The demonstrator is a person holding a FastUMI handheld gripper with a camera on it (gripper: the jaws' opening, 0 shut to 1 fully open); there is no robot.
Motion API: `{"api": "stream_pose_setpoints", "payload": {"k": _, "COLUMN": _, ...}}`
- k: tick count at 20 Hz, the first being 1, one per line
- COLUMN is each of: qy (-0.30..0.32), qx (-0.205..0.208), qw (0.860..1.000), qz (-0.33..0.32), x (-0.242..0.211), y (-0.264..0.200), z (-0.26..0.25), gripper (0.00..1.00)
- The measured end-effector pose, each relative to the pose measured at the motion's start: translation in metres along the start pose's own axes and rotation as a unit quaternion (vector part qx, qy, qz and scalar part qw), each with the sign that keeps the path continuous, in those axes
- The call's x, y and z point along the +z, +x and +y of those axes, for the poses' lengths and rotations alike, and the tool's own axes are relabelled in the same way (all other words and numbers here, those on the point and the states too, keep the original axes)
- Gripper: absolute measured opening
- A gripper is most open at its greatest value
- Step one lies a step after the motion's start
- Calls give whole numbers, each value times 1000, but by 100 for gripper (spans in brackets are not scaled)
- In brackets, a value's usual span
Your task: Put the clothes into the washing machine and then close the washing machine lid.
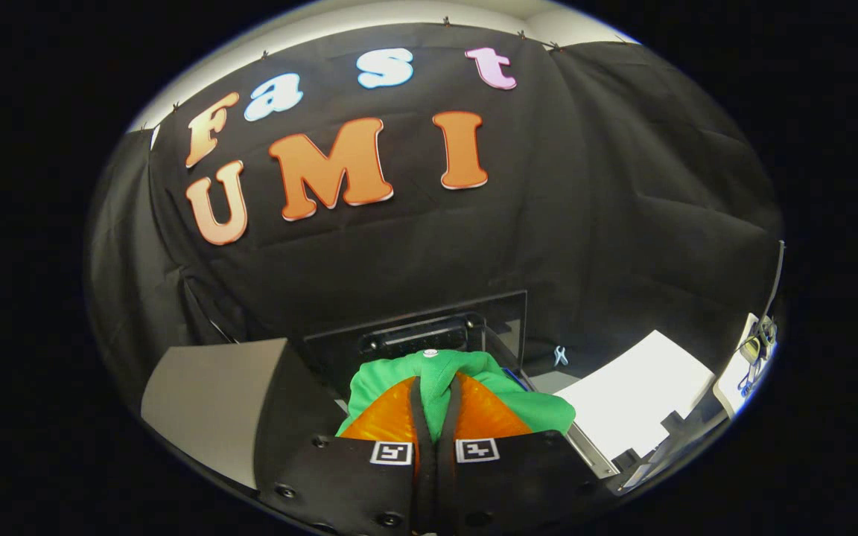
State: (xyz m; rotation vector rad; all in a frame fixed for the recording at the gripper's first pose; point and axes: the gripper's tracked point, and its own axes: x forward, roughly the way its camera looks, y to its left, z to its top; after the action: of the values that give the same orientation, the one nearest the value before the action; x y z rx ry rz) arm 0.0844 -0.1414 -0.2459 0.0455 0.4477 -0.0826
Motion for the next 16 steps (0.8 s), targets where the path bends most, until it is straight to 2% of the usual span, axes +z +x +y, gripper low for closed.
{"api": "stream_pose_setpoints", "payload": {"k": 7, "qy": -22, "qx": 3, "qw": 997, "qz": 73, "x": -75, "y": 65, "z": -37, "gripper": 8}}
{"api": "stream_pose_setpoints", "payload": {"k": 16, "qy": -42, "qx": 36, "qw": 990, "qz": 131, "x": -161, "y": 142, "z": -46, "gripper": 8}}
